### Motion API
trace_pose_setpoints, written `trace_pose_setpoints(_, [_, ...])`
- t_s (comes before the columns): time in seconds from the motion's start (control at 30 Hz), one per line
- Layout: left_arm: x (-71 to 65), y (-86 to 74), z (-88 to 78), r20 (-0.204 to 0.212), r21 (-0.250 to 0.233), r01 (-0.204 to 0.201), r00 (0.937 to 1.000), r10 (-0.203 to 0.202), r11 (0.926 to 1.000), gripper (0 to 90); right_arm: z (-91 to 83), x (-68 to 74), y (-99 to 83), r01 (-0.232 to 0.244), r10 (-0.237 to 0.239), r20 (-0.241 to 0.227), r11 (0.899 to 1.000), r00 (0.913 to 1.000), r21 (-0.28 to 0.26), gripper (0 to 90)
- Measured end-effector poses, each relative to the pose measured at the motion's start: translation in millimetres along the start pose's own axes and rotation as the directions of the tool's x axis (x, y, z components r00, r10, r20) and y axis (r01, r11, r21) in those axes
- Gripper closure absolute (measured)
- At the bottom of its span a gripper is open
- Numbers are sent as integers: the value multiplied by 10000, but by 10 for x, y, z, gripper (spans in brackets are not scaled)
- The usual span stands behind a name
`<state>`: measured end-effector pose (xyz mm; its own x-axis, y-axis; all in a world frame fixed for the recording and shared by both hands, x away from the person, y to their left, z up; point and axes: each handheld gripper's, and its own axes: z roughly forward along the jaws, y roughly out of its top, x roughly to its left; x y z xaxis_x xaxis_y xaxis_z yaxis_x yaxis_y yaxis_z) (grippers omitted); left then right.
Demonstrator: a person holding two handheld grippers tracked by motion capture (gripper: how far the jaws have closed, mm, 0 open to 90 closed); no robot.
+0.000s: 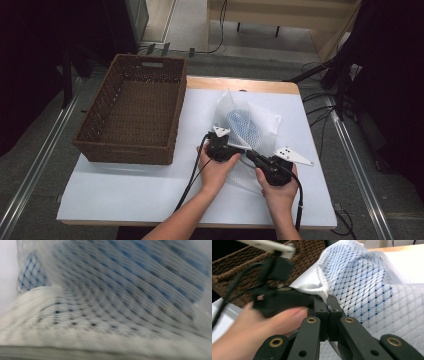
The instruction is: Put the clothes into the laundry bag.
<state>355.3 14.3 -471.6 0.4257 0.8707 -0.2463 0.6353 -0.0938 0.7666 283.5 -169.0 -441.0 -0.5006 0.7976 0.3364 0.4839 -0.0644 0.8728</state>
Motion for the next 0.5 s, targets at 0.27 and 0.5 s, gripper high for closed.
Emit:
trace_pose_setpoints(0.27, [-88,-200,-348,243,88,-1830,9829,1828,9831,367,9,-30,-4,-27,27,103,10000,9999,-7,900])
trace_pose_setpoints(0.5, [24,-335,-661,-129,-486,-1997,9798,1993,9786,403,62,-12,-76,187,-193,183,9992,9996,348,900])
